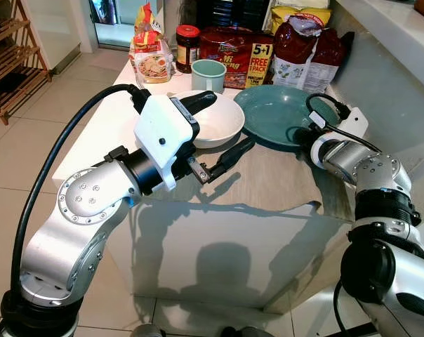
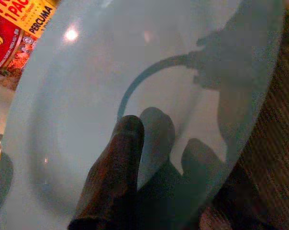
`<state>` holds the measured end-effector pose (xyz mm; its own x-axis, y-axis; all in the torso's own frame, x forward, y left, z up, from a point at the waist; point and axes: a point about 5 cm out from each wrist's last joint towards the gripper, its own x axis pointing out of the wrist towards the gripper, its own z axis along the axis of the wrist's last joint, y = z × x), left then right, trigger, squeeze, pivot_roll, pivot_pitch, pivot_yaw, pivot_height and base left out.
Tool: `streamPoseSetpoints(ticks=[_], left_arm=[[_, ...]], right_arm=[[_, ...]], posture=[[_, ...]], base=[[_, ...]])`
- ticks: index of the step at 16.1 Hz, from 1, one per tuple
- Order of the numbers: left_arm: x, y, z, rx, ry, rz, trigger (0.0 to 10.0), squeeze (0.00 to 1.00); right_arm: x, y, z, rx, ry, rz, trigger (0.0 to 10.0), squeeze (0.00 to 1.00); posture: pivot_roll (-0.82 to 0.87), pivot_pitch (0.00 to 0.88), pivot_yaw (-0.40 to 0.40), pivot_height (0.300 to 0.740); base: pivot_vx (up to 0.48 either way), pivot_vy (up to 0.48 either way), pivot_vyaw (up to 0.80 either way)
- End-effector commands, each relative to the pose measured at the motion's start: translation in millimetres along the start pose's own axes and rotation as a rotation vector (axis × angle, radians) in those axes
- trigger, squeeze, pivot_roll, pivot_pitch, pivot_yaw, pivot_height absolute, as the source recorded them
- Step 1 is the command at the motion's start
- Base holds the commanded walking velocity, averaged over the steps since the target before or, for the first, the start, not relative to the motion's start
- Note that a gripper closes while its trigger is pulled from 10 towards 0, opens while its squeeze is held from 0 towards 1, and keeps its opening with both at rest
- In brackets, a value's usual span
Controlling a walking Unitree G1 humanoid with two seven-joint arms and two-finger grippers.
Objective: Setting the table
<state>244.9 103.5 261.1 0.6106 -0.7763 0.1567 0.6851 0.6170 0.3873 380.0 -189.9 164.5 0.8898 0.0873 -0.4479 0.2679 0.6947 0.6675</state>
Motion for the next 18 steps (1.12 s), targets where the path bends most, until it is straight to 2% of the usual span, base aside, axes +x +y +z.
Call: streamPoseSetpoints(ticks=[1, 4, 6, 8, 12, 13, 16, 18], left_arm=[[2.1, -1.8, 4.5, 0.009, -0.013, -0.025, 10.0, 0.0], [3.3, -2.3, 4.2, 0.007, -0.017, -0.031, 10.0, 0.0], [4.0, -2.2, 3.7, 0.003, -0.02, -0.025, 10.0, 0.0], [4.0, 2.0, 0.2, 0.005, -0.008, 0.034, 10.0, 0.0], [5.2, 12.2, -3.1, -0.018, -0.005, 0.168, 10.0, 0.0], [5.5, 14.1, -12.5, -0.069, 0.026, 0.239, 10.0, 0.0], [7.9, 5.9, -25.1, -0.124, 0.053, 0.259, 10.0, 0.0], [9.0, 3.7, -26.7, -0.125, 0.062, 0.257, 10.0, 0.0]], right_arm=[[-1.8, -5.8, -1.3, 0.014, 0.008, -0.02, 0.0, 0.0], [-4.9, -12.0, -1.5, 0.005, -0.006, -0.035, 0.0, 0.0], [-9.5, -10.1, 2.8, -0.027, -0.062, -0.016, 0.0, 0.0], [-18.9, -4.1, 5.9, -0.023, -0.137, 0.032, 0.0, 0.0], [-38.0, -2.6, 2.8, -0.098, -0.215, 0.03, 0.0, 0.0], [-51.3, -2.6, -1.8, -0.13, -0.248, 0.022, 0.0, 0.0], [-70.5, -3.2, -6.9, -0.127, -0.269, 0.033, 0.0, 0.0], [-75.4, -4.5, -7.2, -0.122, -0.276, 0.033, 0.0, 0.0]], posture=[[0.13, 0.048, -0.085, 0.74], [0.12, 0.043, -0.078, 0.74], [0.12, 0.039, -0.077, 0.74], [0.12, 0.034, -0.079, 0.74], [0.12, 0.029, -0.071, 0.74], [0.11, 0.027, -0.064, 0.74], [0.1, 0.028, -0.057, 0.74], [0.1, 0.03, -0.057, 0.74]], base=[[0.0, 0.0, 0.0], [0.0, 0.0, 0.0], [0.0, 0.0, 0.0], [0.0, 0.0, 0.0], [0.0, 0.0, 0.0], [0.0, 0.0, 0.0], [0.0, 0.0, 0.0], [0.0, 0.0, 0.0]])
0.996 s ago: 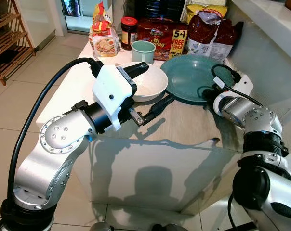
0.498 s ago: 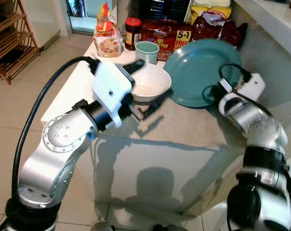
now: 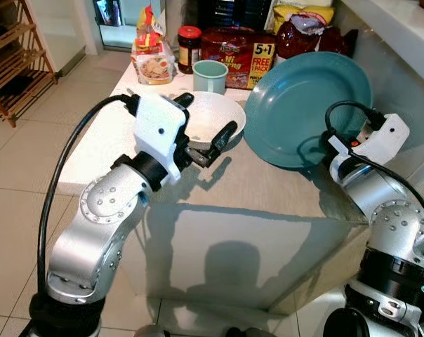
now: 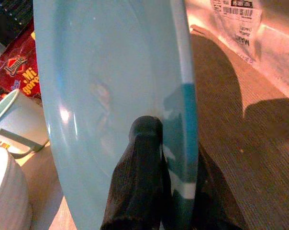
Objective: Setting the table
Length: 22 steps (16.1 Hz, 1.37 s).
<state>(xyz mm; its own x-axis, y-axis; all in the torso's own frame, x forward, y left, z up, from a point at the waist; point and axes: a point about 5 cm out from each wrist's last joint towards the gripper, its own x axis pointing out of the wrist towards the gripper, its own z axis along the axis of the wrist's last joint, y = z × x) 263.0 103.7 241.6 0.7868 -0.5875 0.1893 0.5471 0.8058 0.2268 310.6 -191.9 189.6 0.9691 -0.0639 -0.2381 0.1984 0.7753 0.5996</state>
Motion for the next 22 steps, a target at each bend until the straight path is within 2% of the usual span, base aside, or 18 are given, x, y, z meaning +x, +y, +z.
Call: streamPoseSetpoints(ticks=[1, 5, 15, 20, 22], left_arm=[[-0.1, -3.3, -2.8, -0.006, 0.018, -0.005, 10.0, 0.0], [-1.4, -4.4, -4.1, -0.006, 0.027, -0.004, 10.0, 0.0], [-0.9, -7.9, -6.3, -0.009, 0.038, -0.02, 10.0, 0.0], [-4.4, -6.9, -23.9, -0.014, 0.098, 0.029, 10.0, 0.0], [-7.2, -4.5, -32.1, -0.047, 0.112, 0.071, 10.0, 0.0]], right_arm=[[-8.5, -1.6, 5.8, -0.003, -0.018, 0.002, 10.0, 0.0], [-20.0, 0.8, 7.8, 0.051, -0.023, 0.029, 10.0, 0.0], [-33.6, -9.3, 18.0, -0.113, -0.066, -0.064, 10.0, 0.0], [-45.9, -27.1, 16.0, -0.187, -0.087, -0.185, 10.0, 0.0], [-51.3, -23.6, 19.7, -0.159, -0.146, -0.156, 10.0, 0.0]], posture=[[0.1, 0.038, -0.056, 0.74], [0.1, 0.047, -0.053, 0.74], [0.09, 0.06, -0.051, 0.74], [0.08, 0.063, -0.055, 0.74], [0.08, 0.061, -0.053, 0.74]], base=[[0.0, 0.0, 0.0], [-0.278, 0.0, 0.0], [-0.289, 0.0, 0.0], [0.0, 0.0, 0.0], [0.0, 0.0, 0.0]])
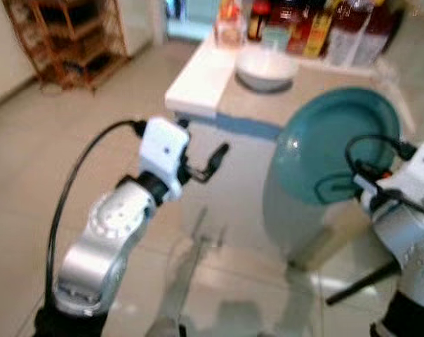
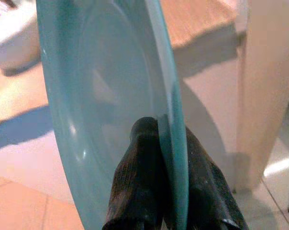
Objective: Setting the table
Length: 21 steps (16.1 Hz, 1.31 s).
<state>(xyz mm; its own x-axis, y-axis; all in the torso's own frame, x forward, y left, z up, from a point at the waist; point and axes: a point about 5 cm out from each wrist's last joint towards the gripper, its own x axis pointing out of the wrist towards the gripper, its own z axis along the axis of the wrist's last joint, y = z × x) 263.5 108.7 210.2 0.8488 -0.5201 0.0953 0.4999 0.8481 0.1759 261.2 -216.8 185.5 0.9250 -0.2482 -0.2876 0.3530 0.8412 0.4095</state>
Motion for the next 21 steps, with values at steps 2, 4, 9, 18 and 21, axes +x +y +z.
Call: streamPoseSetpoints(ticks=[2, 4, 9, 18, 21], left_arm=[[-1.8, 2.1, -11.6, -0.034, 0.021, 0.038, 10.0, 0.0], [-2.2, 4.0, -13.8, -0.028, 0.028, 0.05, 10.0, 0.0], [-5.3, 2.5, -27.1, -0.033, 0.054, 0.074, 10.0, 0.0], [4.9, 5.1, -25.2, -0.008, 0.021, 0.151, 10.0, 0.0], [9.1, 1.8, -30.9, -0.041, 0.034, 0.187, 10.0, 0.0]], right_arm=[[-13.3, 14.7, 25.2, -0.065, -0.197, 0.102, 10.0, 0.0], [-22.0, 25.9, 21.5, -0.135, -0.238, 0.276, 10.0, 0.0], [-19.5, 3.8, -0.1, -0.273, -0.189, 0.342, 10.0, 0.0], [-13.4, 9.6, -34.8, -0.374, -0.196, 0.298, 10.0, 0.0], [-5.5, 3.6, -43.0, -0.481, -0.212, 0.204, 10.0, 0.0]], posture=[[0.08, 0.059, -0.051, 0.74], [0.07, 0.059, -0.054, 0.74], [0.07, 0.058, -0.059, 0.74], [0.07, 0.053, -0.061, 0.74], [0.06, 0.048, -0.058, 0.74]], base=[[0.0, -0.268, 0.0], [0.0, -0.339, 0.0], [0.0, -0.376, 0.0], [0.0, -0.415, 0.0], [0.0, -0.48, 0.0]])
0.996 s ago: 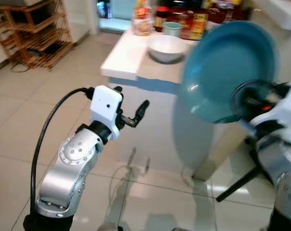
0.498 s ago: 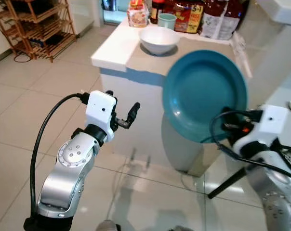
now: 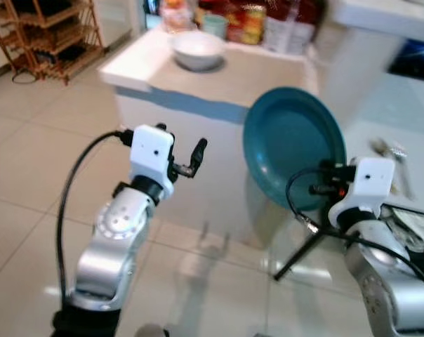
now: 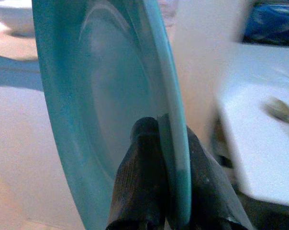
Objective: Setting the table
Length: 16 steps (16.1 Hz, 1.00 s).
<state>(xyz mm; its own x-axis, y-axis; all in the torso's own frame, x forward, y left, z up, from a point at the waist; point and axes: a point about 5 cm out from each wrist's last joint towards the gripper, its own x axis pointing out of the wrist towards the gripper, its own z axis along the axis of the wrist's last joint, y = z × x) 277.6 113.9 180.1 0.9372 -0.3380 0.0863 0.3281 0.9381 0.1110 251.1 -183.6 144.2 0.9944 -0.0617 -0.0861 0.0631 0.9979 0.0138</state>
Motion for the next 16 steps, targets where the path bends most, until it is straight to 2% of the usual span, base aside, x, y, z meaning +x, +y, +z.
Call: streamPoseSetpoints(ticks=[1, 5, 8, 11, 16], left_arm=[[2.4, -3.8, -0.8, 0.003, 0.004, -0.002, 10.0, 0.0], [2.6, -7.1, -8.0, -0.062, 0.033, -0.023, 10.0, 0.0], [2.1, -10.4, -10.3, -0.025, 0.038, -0.053, 10.0, 0.0], [2.1, -6.1, -11.6, -0.031, 0.04, -0.027, 10.0, 0.0], [3.3, -4.8, -8.9, 0.014, 0.032, -0.013, 10.0, 0.0]], right_arm=[[-0.6, -8.8, 6.7, -0.008, -0.048, -0.063, 10.0, 0.0], [0.1, -6.6, 4.7, -0.007, -0.063, -0.053, 10.0, 0.0], [0.4, -6.0, 8.2, 0.002, -0.084, -0.044, 10.0, 0.0], [0.8, -5.3, 6.3, 0.013, -0.082, -0.047, 10.0, 0.0], [2.0, -8.7, 6.4, 0.04, -0.076, -0.064, 10.0, 0.0]], posture=[[0.06, 0.046, -0.057, 0.74], [0.05, 0.038, -0.055, 0.74], [0.05, 0.033, -0.054, 0.74], [0.05, 0.024, -0.053, 0.74], [0.05, 0.029, -0.052, 0.74]], base=[[0.0, -0.48, 0.0], [0.0, -0.48, 0.0], [0.0, -0.334, 0.0], [0.0, -0.455, 0.0], [0.0, -0.48, 0.0]])
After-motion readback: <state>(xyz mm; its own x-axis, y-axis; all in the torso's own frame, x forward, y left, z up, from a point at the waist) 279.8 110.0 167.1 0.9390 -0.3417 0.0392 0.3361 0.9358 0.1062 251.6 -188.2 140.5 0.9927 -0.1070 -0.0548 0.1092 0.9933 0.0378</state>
